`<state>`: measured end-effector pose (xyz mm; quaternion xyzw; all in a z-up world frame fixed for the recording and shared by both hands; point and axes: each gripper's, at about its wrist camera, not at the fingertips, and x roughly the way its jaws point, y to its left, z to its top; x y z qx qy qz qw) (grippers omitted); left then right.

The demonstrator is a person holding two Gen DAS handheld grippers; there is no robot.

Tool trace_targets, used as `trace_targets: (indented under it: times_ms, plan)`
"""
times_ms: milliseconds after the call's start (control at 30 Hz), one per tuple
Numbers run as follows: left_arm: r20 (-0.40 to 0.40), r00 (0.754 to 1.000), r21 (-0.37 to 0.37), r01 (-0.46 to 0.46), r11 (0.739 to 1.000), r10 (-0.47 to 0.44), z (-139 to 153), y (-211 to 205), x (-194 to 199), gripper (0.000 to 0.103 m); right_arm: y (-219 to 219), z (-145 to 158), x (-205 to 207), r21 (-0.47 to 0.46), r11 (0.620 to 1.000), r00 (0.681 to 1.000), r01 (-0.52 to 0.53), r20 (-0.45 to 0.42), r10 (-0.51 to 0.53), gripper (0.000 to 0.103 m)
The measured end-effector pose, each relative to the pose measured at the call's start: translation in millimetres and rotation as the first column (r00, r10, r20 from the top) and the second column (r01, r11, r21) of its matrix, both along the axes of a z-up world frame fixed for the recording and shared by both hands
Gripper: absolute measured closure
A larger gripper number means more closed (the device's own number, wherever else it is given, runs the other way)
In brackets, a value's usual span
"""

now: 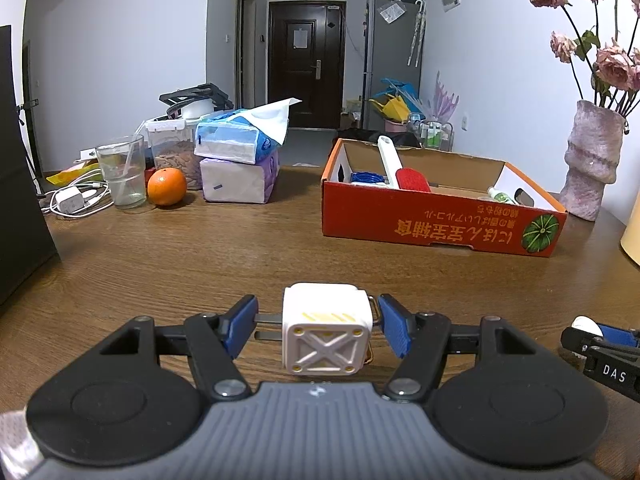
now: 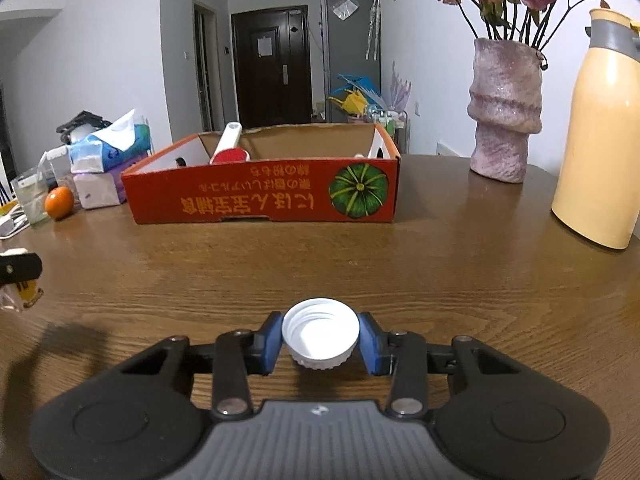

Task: Organize rigid objects
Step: 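Carry the white charger and white cap over the red box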

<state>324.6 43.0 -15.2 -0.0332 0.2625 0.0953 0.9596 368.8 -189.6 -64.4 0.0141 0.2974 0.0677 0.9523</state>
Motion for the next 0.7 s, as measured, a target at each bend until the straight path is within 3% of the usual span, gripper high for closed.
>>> trace_targets:
  times_ms: [700]
  plan:
    - [0.049, 0.999, -0.006, 0.022, 1.0, -0.021, 26, -12, 9, 0.036, 14, 43, -2, 0.055, 0.998, 0.99, -0.043, 0.136, 0.035, 0.064]
